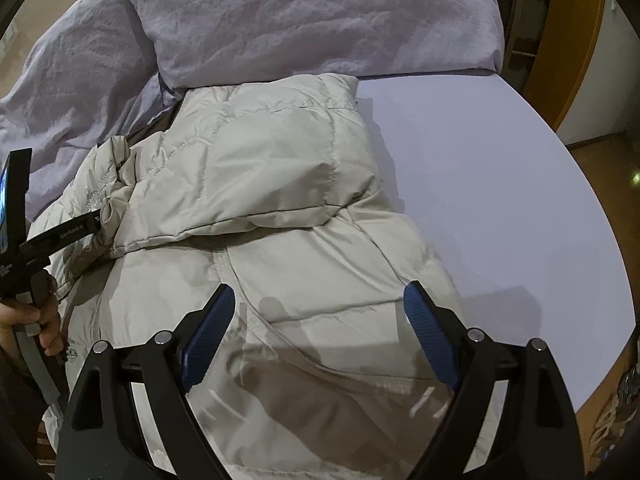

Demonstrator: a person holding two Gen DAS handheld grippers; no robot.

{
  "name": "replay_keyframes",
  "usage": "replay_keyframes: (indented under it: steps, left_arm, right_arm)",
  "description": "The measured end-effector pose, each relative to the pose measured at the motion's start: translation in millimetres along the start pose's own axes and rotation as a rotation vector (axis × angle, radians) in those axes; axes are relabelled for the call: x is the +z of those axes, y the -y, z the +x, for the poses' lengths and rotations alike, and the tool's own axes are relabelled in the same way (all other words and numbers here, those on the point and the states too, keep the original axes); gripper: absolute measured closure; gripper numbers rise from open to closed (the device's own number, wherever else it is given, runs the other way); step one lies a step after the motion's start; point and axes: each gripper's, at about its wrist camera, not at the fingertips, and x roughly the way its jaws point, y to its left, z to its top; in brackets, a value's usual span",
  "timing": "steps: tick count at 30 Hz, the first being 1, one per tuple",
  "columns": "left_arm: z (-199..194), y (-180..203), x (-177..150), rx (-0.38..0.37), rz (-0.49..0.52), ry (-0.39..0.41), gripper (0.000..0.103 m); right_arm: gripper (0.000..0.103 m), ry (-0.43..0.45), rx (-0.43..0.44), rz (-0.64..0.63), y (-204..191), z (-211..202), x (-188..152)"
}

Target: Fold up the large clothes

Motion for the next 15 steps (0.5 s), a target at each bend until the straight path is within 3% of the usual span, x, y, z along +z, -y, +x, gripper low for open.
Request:
replay_keyframes:
  steps: [3, 8, 15]
  left_arm:
    - [-22, -11, -7, -0.052, -0.028, 0.02, 0.047]
    - [-68, -38, -42, -0.066, -0.049, 0.069, 0.043]
    - [-130, -104, -134, -0.004, -0.161, 0.079, 0.041]
  right_arm:
    - [0.015, 0.009, 0.007, -0.005, 5, -9, -2]
    - [0.015, 0.011, 0.022, -0.031, 17, -22, -15]
    - [0.015, -0.014, 0.04, -0.046, 47, -36, -49]
